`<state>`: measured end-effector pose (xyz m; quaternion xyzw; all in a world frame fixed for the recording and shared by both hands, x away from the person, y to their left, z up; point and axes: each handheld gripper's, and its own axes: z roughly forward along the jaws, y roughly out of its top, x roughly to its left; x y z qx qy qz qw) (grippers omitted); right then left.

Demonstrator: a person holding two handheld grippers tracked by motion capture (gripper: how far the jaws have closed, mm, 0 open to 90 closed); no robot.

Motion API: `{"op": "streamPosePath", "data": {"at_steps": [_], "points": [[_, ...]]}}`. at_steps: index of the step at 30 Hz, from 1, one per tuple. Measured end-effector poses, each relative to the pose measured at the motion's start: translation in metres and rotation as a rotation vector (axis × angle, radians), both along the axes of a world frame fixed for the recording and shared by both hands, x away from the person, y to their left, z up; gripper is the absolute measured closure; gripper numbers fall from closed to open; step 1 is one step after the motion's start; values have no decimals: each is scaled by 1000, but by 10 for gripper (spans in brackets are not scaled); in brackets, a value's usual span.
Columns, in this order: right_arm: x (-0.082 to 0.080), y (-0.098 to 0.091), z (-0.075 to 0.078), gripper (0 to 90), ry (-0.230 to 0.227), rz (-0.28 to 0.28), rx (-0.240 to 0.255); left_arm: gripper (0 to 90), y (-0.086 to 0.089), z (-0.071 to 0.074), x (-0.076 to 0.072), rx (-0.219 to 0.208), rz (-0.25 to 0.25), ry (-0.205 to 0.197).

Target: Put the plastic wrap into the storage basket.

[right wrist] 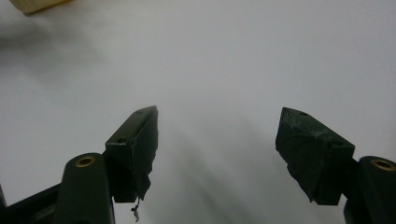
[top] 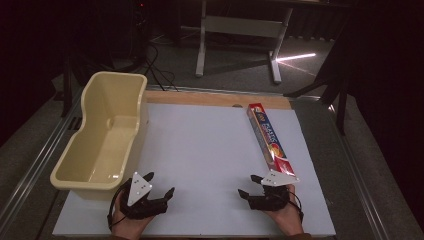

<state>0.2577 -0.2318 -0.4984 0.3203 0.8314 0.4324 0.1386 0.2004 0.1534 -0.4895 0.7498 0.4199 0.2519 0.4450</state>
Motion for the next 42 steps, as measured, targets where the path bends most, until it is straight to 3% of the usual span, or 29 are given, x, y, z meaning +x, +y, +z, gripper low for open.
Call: {"op": "streamPosePath", "data": {"at_steps": [12,22,33,42], "points": [[22,6,7,264,21,5,-31,200,5,1,0,-13,13,6],[40,8,23,255,-16,-4,-74,201,7,0,0,-24,24,17],[75,6,52,238,-36,-54,-116,201,9,-1,0,-33,34,20],[101,-1,53,238,-16,-113,-149,206,8,-1,-1,-35,37,17]]}}
